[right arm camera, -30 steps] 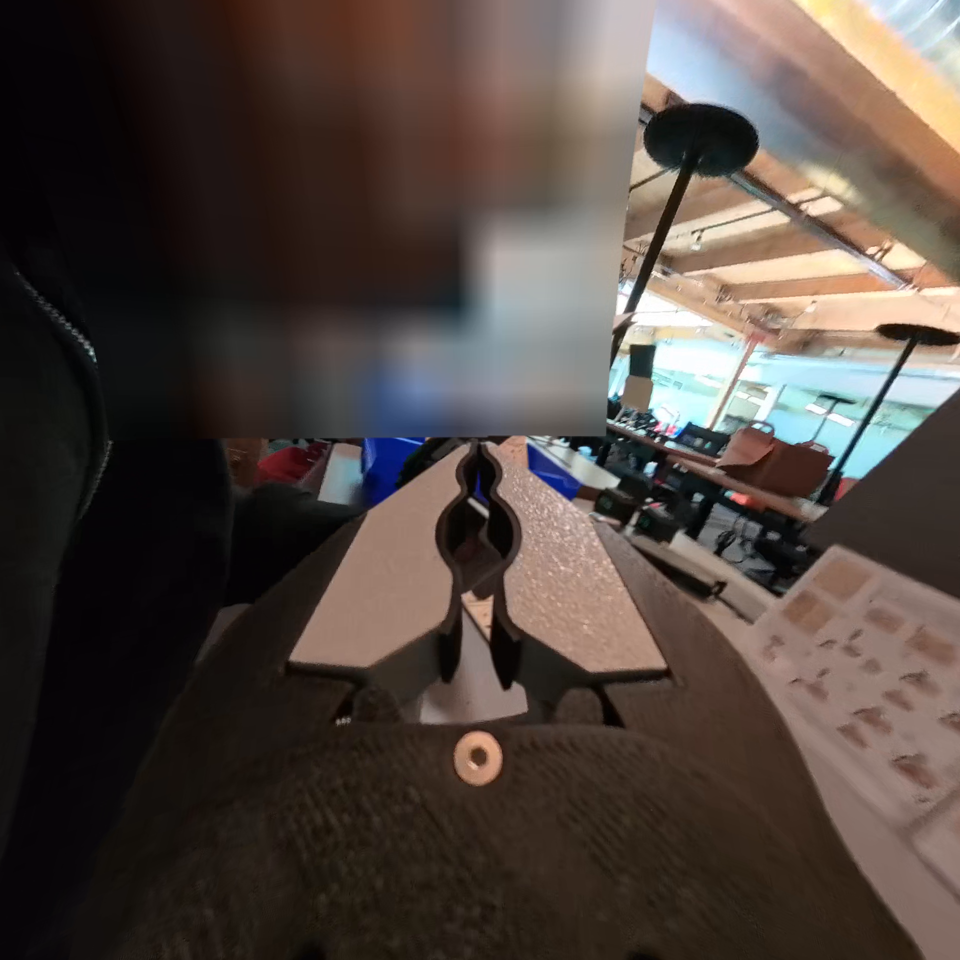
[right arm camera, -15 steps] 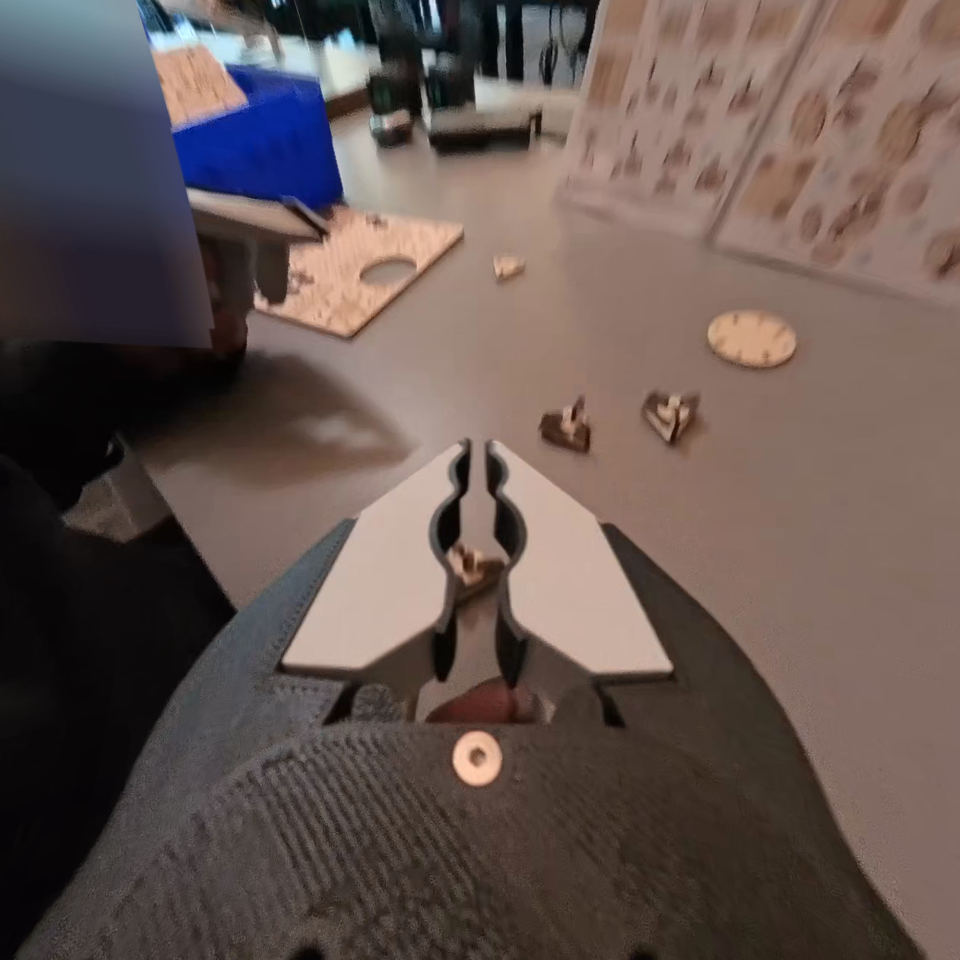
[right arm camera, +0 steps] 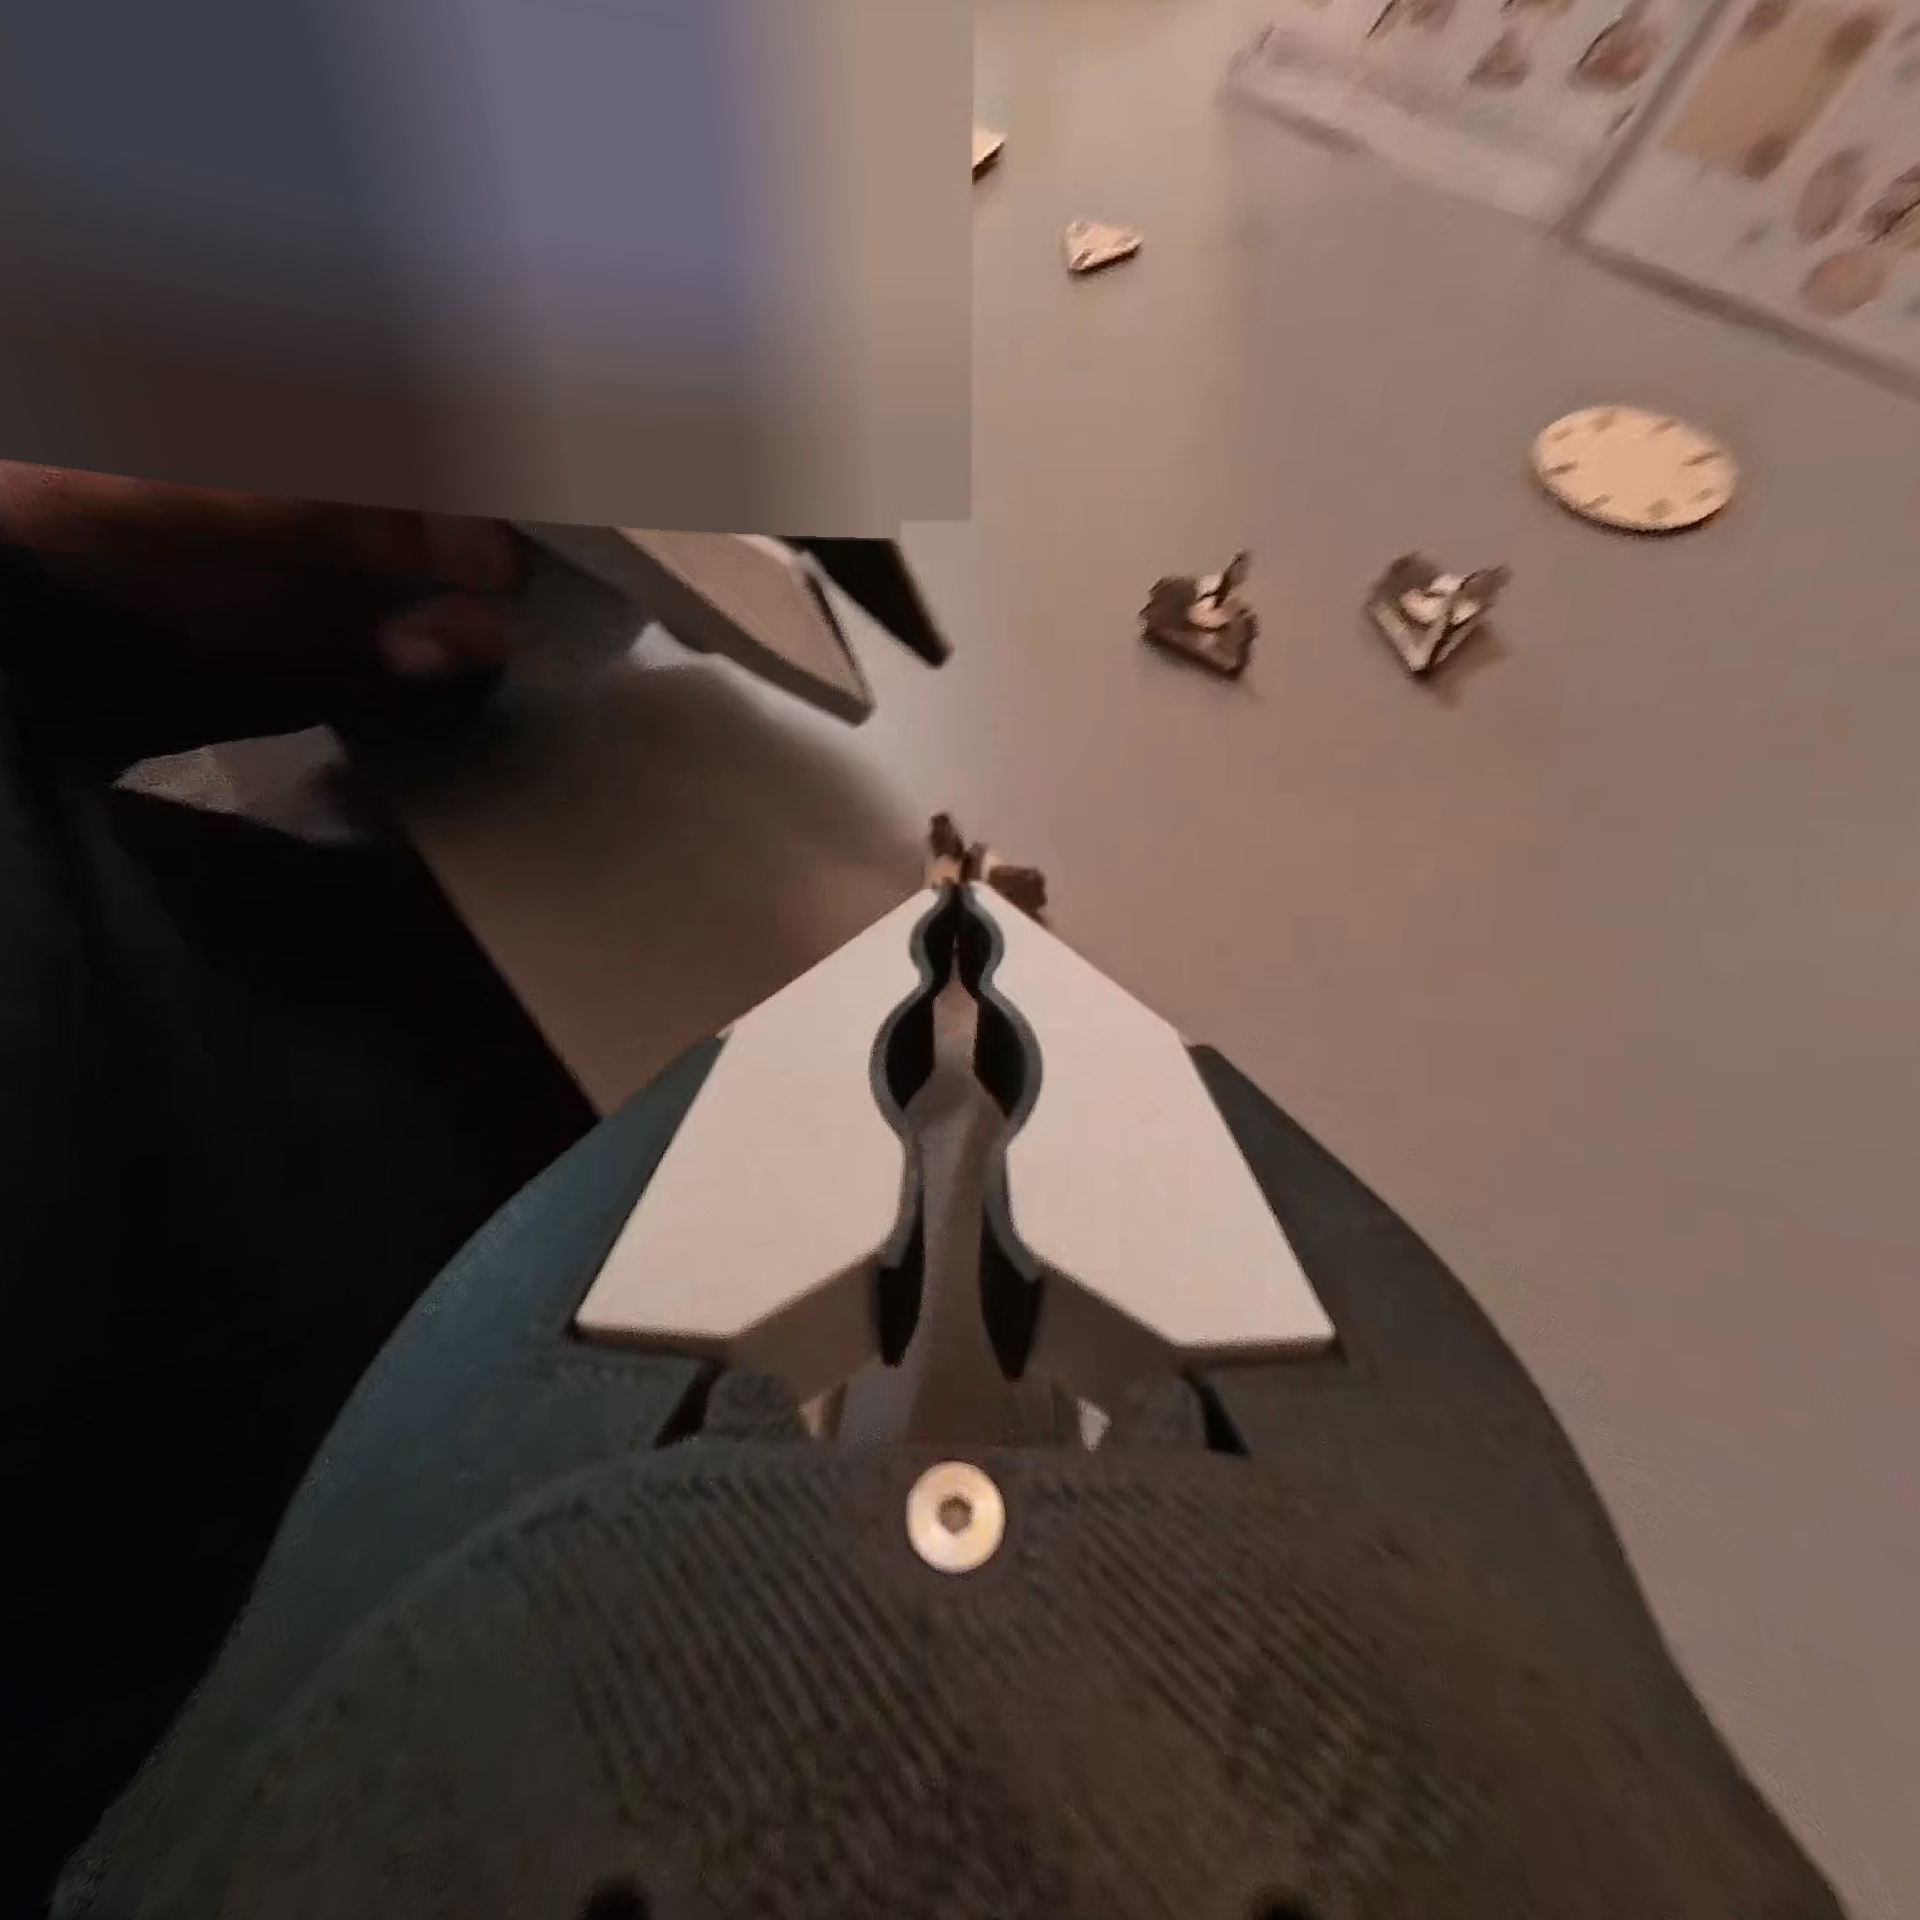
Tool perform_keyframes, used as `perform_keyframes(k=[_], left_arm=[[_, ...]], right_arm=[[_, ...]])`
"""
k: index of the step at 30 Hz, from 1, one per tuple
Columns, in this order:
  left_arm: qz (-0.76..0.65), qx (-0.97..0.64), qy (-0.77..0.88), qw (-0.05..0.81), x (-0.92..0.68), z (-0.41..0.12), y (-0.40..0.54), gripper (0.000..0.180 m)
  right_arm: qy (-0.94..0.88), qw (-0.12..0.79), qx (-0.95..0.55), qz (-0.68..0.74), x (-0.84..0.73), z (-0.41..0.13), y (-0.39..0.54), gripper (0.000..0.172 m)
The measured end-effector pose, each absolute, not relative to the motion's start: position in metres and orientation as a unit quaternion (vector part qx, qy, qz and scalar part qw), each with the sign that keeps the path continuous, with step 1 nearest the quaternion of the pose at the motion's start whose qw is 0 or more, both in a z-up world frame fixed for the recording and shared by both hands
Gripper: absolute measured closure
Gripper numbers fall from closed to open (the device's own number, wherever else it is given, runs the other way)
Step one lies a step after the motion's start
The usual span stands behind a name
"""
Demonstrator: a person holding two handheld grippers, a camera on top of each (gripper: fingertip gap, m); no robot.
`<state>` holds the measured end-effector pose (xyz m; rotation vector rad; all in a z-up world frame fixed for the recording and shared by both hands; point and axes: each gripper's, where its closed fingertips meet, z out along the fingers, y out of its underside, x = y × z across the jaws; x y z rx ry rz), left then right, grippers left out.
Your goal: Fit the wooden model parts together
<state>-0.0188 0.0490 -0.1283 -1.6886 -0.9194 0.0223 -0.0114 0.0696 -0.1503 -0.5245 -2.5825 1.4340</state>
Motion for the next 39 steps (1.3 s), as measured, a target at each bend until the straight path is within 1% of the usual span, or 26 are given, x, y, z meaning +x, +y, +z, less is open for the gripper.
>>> perform_keyframes(k=[4,6,11,14,16,18,20,21,22,24,26,29,32,35,37,39], left_arm=[[0.033,-0.749,-0.398,0.529,-0.021,-0.140,0.052,0.147],[0.026,-0.758,-0.406,0.510,-0.020,-0.150,0.055,0.144],[-0.016,-0.772,-0.405,0.490,-0.007,-0.159,0.065,0.143],[-0.067,-0.789,-0.395,0.465,0.011,-0.169,0.074,0.148],[-0.059,-0.792,-0.394,0.462,0.012,-0.170,0.075,0.148],[-0.027,-0.784,-0.398,0.475,0.005,-0.163,0.071,0.149],[0.001,-0.773,-0.403,0.490,-0.003,-0.155,0.066,0.148],[0.014,-0.768,-0.405,0.496,-0.008,-0.152,0.063,0.146],[0.025,-0.764,-0.406,0.501,-0.012,-0.151,0.061,0.142],[0.038,-0.764,-0.411,0.497,-0.019,-0.153,0.058,0.130],[0.029,-0.763,-0.412,0.497,-0.023,-0.154,0.059,0.112],[0.017,-0.759,-0.413,0.503,-0.024,-0.153,0.060,0.109],[0.042,-0.746,-0.406,0.526,-0.020,-0.143,0.054,0.109],[0.055,-0.710,-0.405,0.573,-0.013,-0.126,0.038,0.111],[0.051,-0.673,-0.419,0.607,-0.010,-0.117,0.020,0.115],[0.036,-0.620,-0.423,0.660,-0.005,-0.103,0.002,0.121]], right_arm=[[-0.872,0.039,-0.143,0.467,0.005,-0.156,0.067,0.172],[-0.891,0.045,-0.120,0.435,0.008,-0.165,0.065,0.172],[-0.916,0.099,-0.084,0.379,-0.006,-0.180,0.064,0.172],[-0.914,0.125,-0.098,0.373,-0.022,-0.180,0.069,0.172],[-0.906,0.141,-0.108,0.385,-0.031,-0.173,0.073,0.172],[-0.866,0.190,-0.153,0.437,-0.052,-0.149,0.077,0.165],[-0.789,0.249,-0.224,0.515,-0.078,-0.110,0.086,0.168],[-0.740,0.269,-0.256,0.561,-0.089,-0.088,0.091,0.172],[-0.692,0.272,-0.282,0.606,-0.096,-0.068,0.095,0.172],[-0.611,0.229,-0.324,0.685,-0.102,-0.040,0.095,0.172],[-0.537,0.166,-0.335,0.756,-0.102,-0.021,0.085,0.172],[-0.449,0.111,-0.346,0.816,-0.111,-0.011,0.074,0.172],[-0.423,0.074,-0.378,0.820,-0.123,-0.016,0.063,0.172],[-0.436,0.104,-0.387,0.806,-0.129,-0.018,0.054,0.172],[-0.447,0.139,-0.391,0.792,-0.133,-0.020,0.051,0.172],[-0.457,0.157,-0.386,0.786,-0.136,-0.020,0.048,0.172]])
